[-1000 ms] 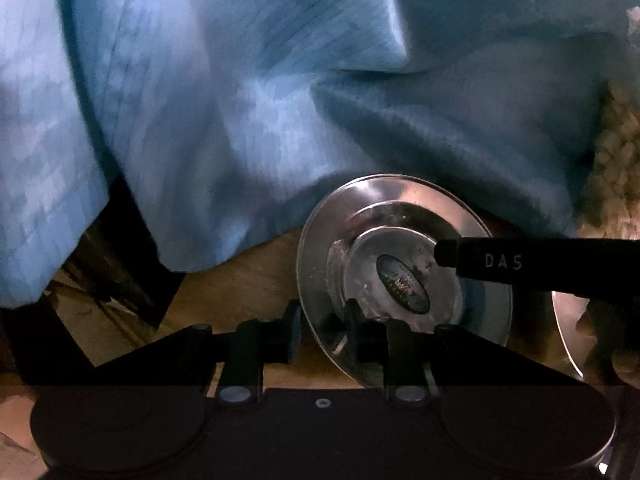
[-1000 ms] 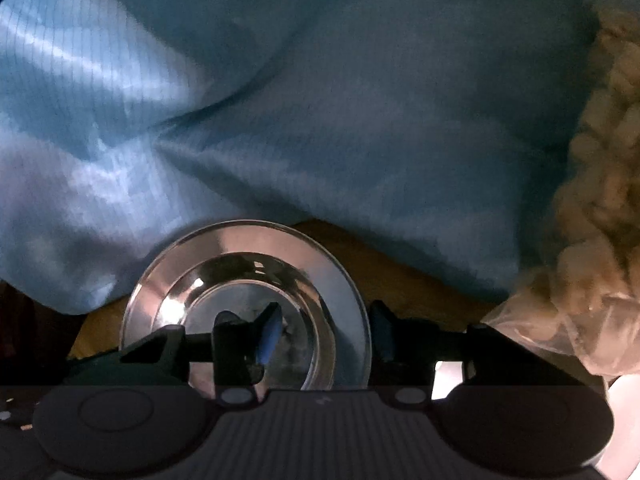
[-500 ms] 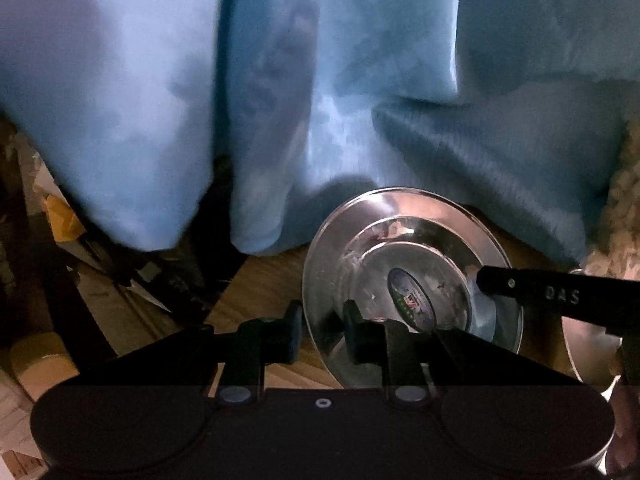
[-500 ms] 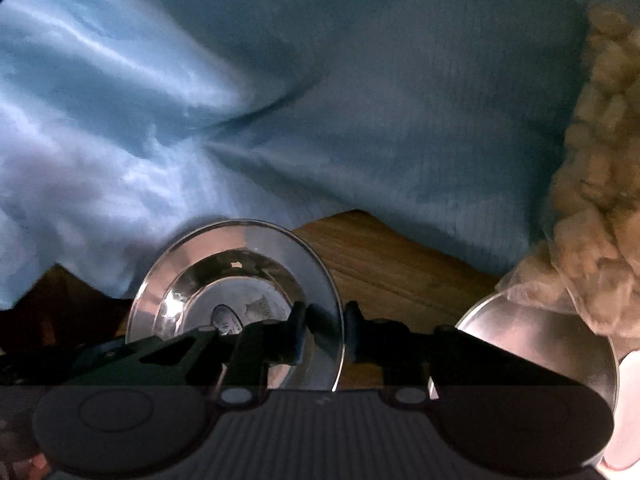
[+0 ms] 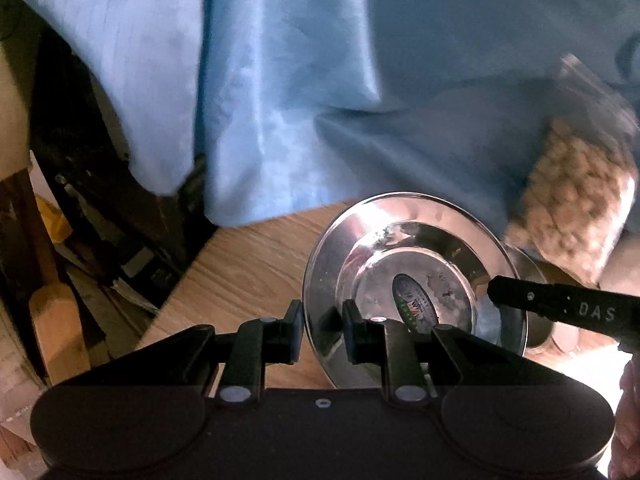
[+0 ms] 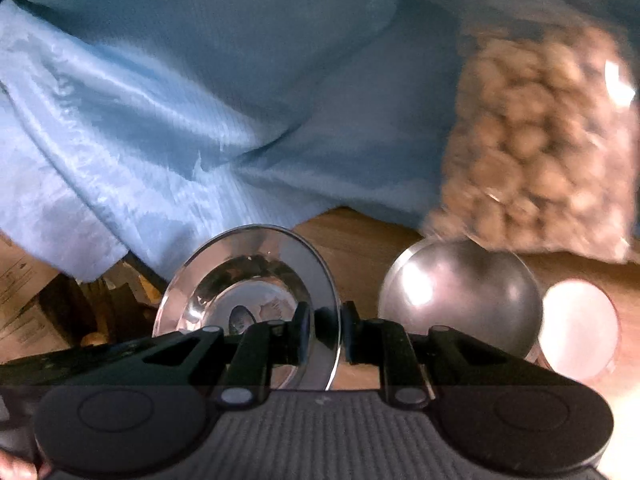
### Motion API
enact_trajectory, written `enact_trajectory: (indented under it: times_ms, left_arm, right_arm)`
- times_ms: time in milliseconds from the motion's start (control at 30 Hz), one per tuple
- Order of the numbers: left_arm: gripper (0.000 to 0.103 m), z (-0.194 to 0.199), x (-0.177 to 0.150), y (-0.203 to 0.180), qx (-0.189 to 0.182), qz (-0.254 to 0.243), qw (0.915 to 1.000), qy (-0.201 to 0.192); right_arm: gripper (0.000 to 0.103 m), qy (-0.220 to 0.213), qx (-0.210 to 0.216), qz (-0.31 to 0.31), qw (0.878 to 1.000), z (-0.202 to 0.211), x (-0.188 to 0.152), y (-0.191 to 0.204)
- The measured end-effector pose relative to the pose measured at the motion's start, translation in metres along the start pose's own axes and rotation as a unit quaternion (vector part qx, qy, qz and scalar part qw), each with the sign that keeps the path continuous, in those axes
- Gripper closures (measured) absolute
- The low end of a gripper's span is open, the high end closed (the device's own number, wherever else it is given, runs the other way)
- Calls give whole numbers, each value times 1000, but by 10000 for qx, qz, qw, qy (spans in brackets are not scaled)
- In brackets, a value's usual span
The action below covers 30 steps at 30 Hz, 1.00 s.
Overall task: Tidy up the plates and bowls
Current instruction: 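Lift the small logo plate with both grippers and carry it over the stacked plates, then lower the small logo plate into the stacked plates and open both grippers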
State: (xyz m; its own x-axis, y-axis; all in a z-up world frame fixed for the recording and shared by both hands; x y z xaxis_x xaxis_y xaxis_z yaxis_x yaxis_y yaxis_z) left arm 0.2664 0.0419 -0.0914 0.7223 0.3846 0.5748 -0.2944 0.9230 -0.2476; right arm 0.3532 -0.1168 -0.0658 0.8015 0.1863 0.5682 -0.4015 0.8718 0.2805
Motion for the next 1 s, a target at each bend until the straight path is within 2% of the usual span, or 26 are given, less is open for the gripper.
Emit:
enact_trajectory:
  times_ms: [267, 533, 1000]
  left_arm:
    - [81, 14, -39, -31, -141, -440, 9985, 306]
    - [80, 15, -72, -45, -104, -765, 9944, 715]
    - [79, 7, -85, -54, 14, -1167, 9878, 1028]
  right_arm:
    - [85, 72, -52, -440, 9990, 48, -50, -29]
    - [85, 327, -84, -660, 9972, 68, -88, -48]
    - [84, 557, -110, -880, 9945, 73, -116, -62]
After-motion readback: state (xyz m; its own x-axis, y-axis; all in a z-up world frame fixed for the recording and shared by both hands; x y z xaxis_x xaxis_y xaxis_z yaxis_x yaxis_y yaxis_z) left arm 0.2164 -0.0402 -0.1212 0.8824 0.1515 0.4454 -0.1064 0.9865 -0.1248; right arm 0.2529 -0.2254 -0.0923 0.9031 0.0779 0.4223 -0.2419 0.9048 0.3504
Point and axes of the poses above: each gripper's, at about its wrist camera, not at the fingertips, and z roughly against the way its jaws point, y to its left, x to its top, the point moved 9 cm from there along -z, roughly the way its jaws point, and after that the axes turned 2 degrees about -y, right-handed, at the moved point
